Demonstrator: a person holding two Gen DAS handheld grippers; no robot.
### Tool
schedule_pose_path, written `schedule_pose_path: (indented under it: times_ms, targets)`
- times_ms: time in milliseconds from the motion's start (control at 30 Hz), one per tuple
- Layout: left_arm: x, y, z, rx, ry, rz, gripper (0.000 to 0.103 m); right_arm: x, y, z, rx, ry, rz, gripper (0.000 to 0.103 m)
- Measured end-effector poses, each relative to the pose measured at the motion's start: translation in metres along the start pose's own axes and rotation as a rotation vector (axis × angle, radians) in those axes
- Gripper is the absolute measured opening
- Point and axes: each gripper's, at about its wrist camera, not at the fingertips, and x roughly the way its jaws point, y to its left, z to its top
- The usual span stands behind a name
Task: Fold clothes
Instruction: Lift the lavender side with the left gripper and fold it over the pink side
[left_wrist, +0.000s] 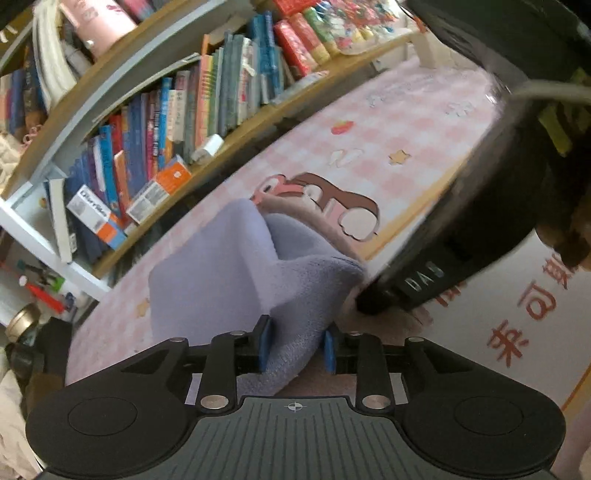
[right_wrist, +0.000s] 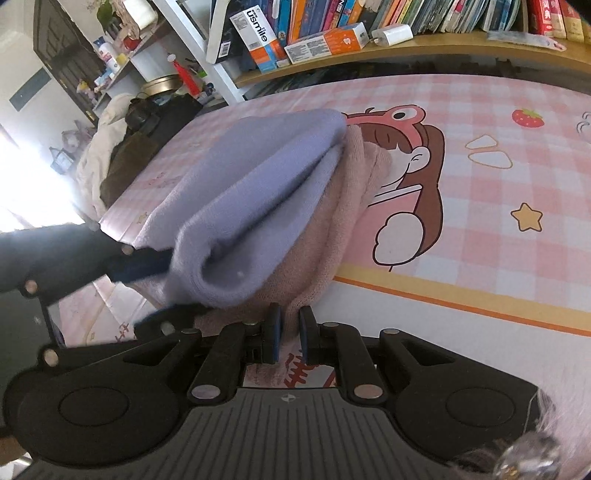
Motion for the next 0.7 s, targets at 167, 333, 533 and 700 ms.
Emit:
schedule_pose_path:
  times_ms: [167,333,533,700]
  targets:
    - [-0.008,0.002,0.007,0.003,-0.068,0.055,0.029,0.001,-0.003,0.001,0.009,0.002,0.013,0.012]
    - [-0.028,0.000,0.005,0.058,-0.151,-0.004,0.008,0.001,-0.003,0.001,0.009,0.002,0.016,0.012]
    - [-0.020,-0.017,-0.008,0.100,-0.101,-0.047,0.012,0.002,-0.003,0.001,0.006,0.004,0.015,0.012]
    - [0.001,-0.034,-0.013,0.112,-0.060,-0.077,0.022,0.002,-0.002,0.001,0.005,0.008,0.009,0.012]
